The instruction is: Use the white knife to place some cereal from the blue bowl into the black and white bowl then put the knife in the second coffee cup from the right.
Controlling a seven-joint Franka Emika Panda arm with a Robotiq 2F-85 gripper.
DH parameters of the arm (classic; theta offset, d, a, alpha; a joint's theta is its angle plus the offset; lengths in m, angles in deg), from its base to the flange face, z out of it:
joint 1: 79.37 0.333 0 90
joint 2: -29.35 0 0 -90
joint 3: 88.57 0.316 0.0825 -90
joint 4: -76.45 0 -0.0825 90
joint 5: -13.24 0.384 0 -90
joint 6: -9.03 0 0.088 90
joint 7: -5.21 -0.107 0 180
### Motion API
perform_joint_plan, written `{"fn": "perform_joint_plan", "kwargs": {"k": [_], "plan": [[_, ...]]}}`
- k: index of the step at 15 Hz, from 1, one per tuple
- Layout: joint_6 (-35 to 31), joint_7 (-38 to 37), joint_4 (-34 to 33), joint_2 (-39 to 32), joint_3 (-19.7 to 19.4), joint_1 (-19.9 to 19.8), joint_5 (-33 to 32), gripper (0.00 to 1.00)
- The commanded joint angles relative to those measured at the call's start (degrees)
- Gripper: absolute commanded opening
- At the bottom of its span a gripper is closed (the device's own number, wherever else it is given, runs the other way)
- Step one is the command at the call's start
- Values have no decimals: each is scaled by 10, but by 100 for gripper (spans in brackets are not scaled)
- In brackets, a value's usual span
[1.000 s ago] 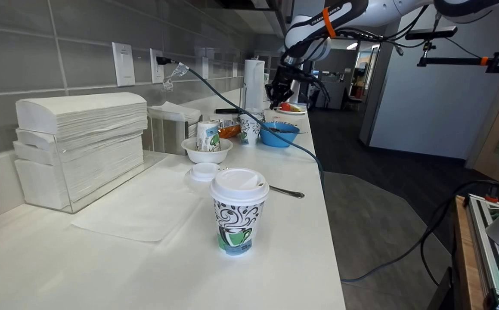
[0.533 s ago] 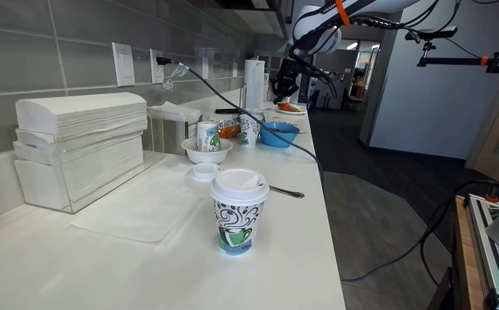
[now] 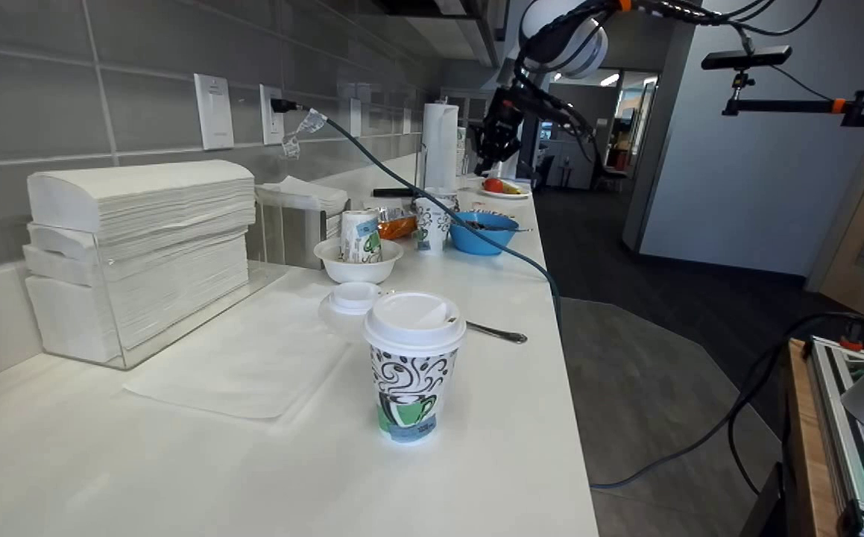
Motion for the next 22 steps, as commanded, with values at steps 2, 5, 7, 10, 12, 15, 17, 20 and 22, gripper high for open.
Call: {"fn": "perform_joint_plan", "kwargs": {"k": [2, 5, 7, 10, 12, 15, 17, 20, 22], "plan": [[92, 66, 22, 35, 35, -15, 67, 3], [172, 83, -10, 27, 39, -21, 106, 3], [213, 81, -36, 14, 36, -25, 126, 3], [251, 70, -82, -13, 31, -33, 152, 3], [273, 64, -116, -38, 31, -42, 173, 3], [300, 57, -159, -77, 34, -54, 201, 3], [310, 45, -189, -106, 34, -59, 215, 3], [327, 23, -234, -148, 38, -65, 235, 3], [339, 5, -263, -173, 41, -67, 249, 3]]}}
